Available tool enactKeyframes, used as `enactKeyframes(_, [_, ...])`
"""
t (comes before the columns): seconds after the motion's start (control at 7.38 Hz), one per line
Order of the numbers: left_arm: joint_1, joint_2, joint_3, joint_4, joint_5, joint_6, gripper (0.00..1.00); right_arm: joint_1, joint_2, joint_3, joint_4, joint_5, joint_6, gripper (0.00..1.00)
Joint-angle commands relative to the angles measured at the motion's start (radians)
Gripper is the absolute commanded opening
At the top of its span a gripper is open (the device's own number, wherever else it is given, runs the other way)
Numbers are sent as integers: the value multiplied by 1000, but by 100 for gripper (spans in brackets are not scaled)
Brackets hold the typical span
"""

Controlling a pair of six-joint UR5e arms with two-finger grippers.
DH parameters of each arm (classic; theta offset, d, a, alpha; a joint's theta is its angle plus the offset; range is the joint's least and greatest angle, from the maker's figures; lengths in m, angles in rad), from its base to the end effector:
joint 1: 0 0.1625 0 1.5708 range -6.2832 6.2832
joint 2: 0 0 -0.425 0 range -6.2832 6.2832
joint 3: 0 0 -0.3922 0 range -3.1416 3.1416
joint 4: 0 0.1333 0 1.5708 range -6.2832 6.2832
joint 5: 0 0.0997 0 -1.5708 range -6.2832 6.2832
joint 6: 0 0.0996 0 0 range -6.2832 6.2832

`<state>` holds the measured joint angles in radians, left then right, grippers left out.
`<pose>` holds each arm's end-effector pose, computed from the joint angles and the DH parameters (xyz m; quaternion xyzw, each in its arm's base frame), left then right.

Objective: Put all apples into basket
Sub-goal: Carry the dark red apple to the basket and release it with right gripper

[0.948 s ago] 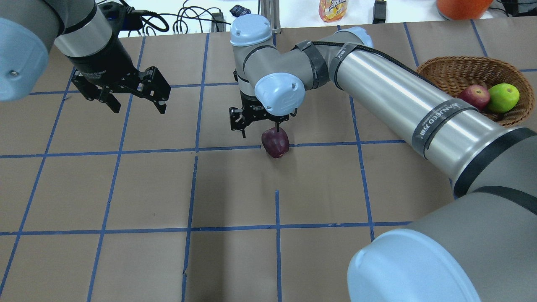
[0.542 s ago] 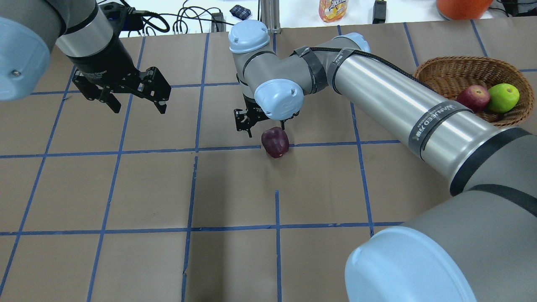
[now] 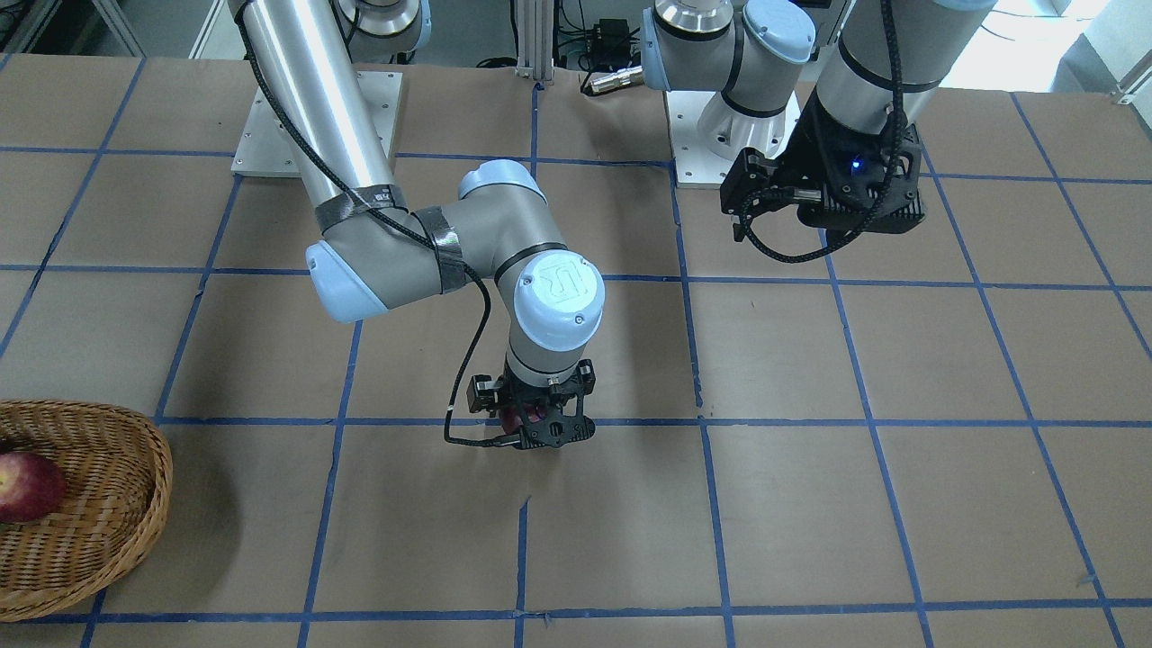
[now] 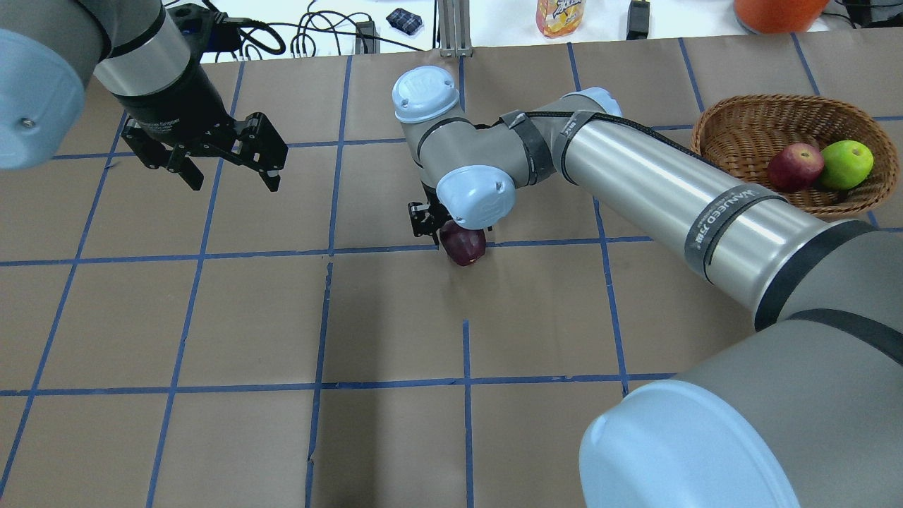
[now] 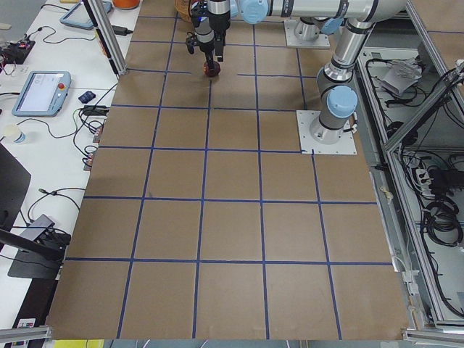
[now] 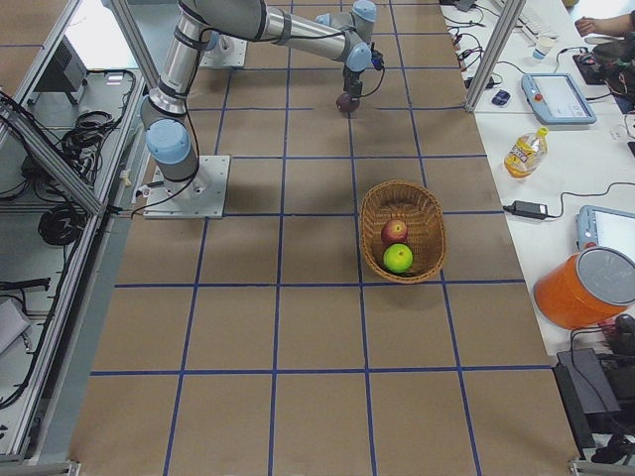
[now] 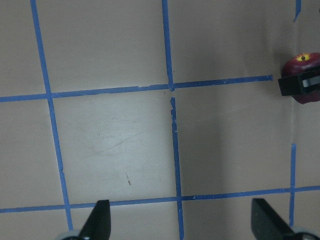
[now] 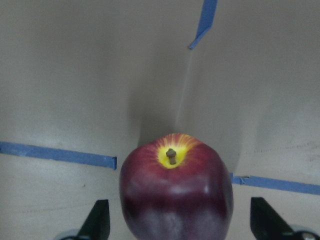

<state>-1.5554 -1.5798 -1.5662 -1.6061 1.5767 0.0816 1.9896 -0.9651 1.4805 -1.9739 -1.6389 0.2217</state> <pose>-0.1251 -0.4937 0.4823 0.0331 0.9992 0.0200 0.0020 0.3885 -0.5617 0.2087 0.1001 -0.9928 -0.0425 0.0499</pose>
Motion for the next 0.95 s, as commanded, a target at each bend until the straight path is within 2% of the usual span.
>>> enactKeyframes(0.0, [3,3,0,0,2,4,100,-2,6,18,-39,-1,-27,90])
enactKeyframes(0.14, [3,4,0,0,3,4,100,-11,18,17,-57,-1,-41,48])
enactKeyframes(0.27, [3,4,0,0,2,4,100,-11,22,6,-71,1,-35,0])
enactKeyframes(0.54, [3,6,-2,0,3,4,100,-29,2,-5,-60,1,-27,0])
enactKeyframes(0.68, [5,14,-11,0,-3,7,100,-75,-24,-17,-51,-1,-27,0])
enactKeyframes(0.81, [5,9,-11,0,-9,7,100,-169,-61,-38,-7,45,-42,0])
